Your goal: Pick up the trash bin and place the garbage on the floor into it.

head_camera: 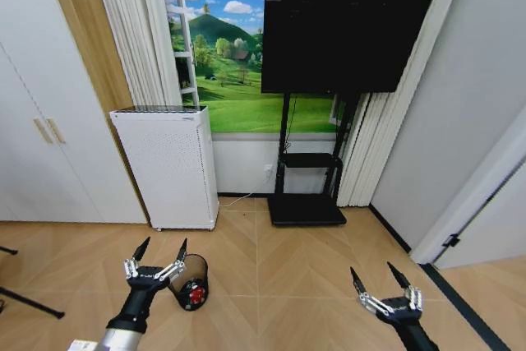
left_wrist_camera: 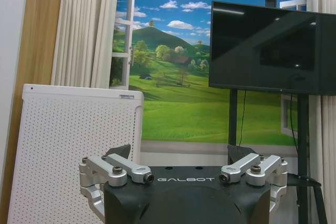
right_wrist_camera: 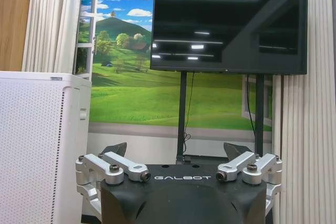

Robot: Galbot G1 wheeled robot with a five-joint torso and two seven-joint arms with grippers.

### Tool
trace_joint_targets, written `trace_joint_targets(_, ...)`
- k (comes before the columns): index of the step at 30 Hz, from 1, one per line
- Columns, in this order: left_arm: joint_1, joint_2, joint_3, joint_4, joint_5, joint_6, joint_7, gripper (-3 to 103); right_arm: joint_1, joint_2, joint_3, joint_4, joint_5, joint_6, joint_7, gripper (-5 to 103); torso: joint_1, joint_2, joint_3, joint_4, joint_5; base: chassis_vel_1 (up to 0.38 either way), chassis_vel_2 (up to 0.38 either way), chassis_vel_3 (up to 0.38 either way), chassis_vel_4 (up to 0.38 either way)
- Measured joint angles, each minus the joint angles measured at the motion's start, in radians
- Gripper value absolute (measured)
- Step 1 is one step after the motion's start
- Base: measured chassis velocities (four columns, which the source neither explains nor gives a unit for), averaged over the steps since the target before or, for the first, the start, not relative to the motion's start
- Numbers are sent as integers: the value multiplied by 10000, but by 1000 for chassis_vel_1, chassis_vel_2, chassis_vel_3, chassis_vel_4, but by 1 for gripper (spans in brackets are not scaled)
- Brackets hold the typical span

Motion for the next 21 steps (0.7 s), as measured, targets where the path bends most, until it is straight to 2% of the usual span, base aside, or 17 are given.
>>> trace_joint_targets(10,0,0,0,0,0,1,1,100,0,1,0,0,0,0,0,100,-15,-23,-16,0,-1,118,-114,-119,127)
trace_joint_targets(21,1,0,-1,-1,0,1,1,100,0,0,0,1,0,0,0,100,-25,-40,-28,0,2,252,-240,-259,252)
